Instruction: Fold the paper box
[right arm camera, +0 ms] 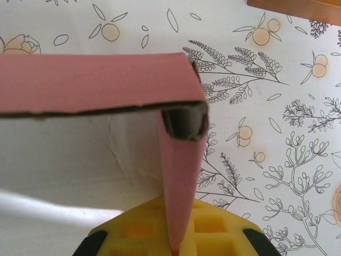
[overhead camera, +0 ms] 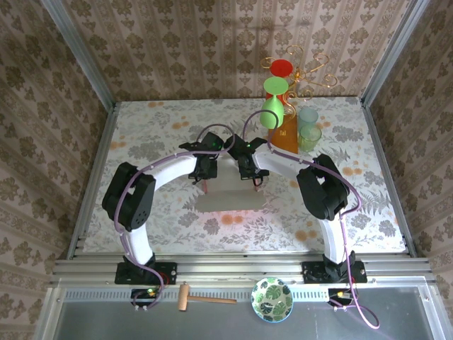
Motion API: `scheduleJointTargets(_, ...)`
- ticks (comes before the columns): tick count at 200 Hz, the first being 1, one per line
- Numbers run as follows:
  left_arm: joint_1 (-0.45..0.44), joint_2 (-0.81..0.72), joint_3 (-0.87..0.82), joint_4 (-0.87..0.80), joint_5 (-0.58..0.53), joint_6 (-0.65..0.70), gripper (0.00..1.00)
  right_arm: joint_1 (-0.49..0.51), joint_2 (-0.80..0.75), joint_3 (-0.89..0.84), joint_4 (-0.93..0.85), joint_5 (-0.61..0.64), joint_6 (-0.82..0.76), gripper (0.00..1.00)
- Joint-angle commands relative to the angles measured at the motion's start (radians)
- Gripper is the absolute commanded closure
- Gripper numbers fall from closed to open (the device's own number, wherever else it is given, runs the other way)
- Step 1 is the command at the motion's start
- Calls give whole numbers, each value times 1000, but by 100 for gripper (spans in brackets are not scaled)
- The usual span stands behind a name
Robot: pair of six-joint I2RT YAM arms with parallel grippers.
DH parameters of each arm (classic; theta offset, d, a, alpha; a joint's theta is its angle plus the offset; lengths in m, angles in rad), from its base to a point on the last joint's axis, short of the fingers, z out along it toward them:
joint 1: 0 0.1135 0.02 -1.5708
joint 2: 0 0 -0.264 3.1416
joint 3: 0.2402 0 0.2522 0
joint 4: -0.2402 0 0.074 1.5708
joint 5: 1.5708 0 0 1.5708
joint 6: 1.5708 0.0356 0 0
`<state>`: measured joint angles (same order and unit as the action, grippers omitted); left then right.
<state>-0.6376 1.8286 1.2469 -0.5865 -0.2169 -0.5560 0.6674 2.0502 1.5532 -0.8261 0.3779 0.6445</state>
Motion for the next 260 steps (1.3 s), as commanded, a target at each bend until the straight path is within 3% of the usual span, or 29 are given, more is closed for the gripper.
scheduleJointTargets(1, 14, -9, -45, -9, -7, 33, 99, 0, -4, 10, -93, 41, 18, 100)
scheduleJointTargets(13, 14, -49, -60, 19, 18, 35, 85, -2, -4, 10, -91, 39, 19, 100)
scheduleJointTargets(40, 21, -109, -92, 70, 106, 45, 68, -2, -1, 10, -87, 34, 18, 100)
scheduleJointTargets(72, 33, -155, -167, 157, 186, 28, 61, -3, 1, 13, -87, 29, 18, 100)
scheduleJointTargets(146, 42, -150, -208, 140, 187, 28, 70, -8, 1, 8, -87, 24, 20, 100)
scheduleJointTargets(204, 42, -132, -222, 137, 125, 34, 88, -9, 3, 16, -83, 18, 18, 100)
scheduleJointTargets(242, -4, -77, -147, 6, -42, 21, 100, -9, 4, 18, -93, 26, 24, 100)
scheduleJointTargets(260, -25, -60, -138, -42, -122, -4, 100, -9, 4, 22, -97, 26, 32, 100)
